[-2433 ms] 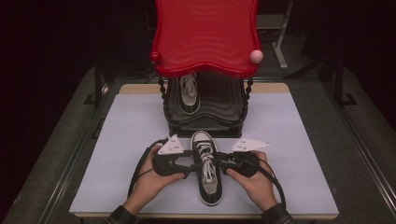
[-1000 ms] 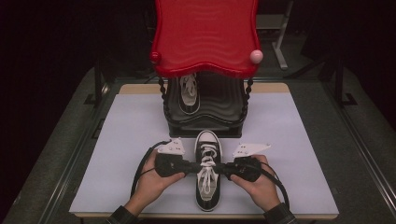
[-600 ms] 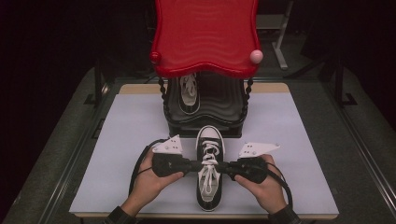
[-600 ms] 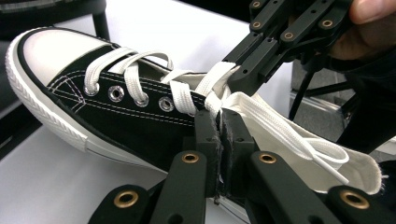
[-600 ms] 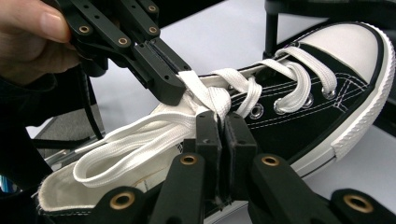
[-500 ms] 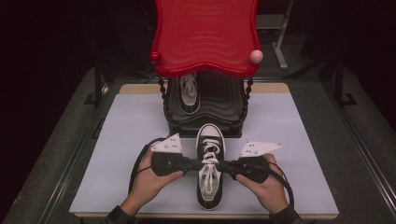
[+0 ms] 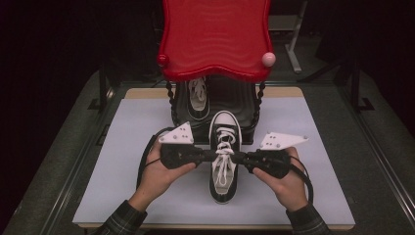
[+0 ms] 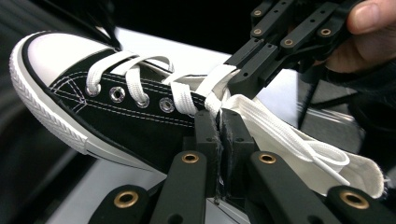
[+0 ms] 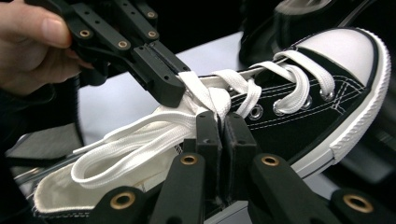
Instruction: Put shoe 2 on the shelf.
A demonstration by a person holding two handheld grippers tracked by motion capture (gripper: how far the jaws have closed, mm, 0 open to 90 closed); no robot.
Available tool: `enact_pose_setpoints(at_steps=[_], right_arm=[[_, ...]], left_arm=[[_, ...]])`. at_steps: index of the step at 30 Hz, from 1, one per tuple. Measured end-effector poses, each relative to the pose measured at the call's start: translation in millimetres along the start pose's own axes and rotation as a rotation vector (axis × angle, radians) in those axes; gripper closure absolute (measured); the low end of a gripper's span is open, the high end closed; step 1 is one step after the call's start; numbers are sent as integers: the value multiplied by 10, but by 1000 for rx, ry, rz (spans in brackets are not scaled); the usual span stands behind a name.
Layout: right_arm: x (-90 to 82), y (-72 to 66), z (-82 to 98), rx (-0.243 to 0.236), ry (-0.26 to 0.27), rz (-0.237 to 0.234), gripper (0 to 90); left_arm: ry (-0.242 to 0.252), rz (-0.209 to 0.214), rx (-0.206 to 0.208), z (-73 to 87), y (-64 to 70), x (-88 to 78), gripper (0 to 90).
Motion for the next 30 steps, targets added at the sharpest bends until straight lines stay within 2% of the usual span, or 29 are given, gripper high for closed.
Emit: enact_pose_setpoints(at_steps=[4, 11, 18, 23, 25, 28, 30], right_arm=[[-7, 125, -136, 2, 32, 31, 858], [52, 409, -353, 14, 66, 98, 860], [191, 662, -476, 36, 79, 185, 863], [311, 800, -509, 41, 89, 229, 863], [348, 835, -515, 45, 88, 243, 863], [377, 862, -529, 50, 92, 246, 863], [381, 848, -538, 46, 85, 246, 862]], left_arm=[[17, -38, 2, -140, -148, -14, 869], [42, -140, -9, -347, -408, 70, 870], [70, -230, -55, -422, -654, 240, 871], [88, -285, -80, -435, -763, 330, 872], [95, -296, -98, -442, -784, 364, 872], [107, -291, -107, -445, -804, 371, 872], [90, -295, -105, -435, -796, 367, 871]])
Point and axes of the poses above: each handheld gripper's, and its own axes: x roughly forward along the jaws, z roughly out of its underside, y roughly to its right, the point moved 1 cm from there along x, roughly forward along the jaws, and after that the axes turned 12 degrees about -y, right-handed, at the moved point
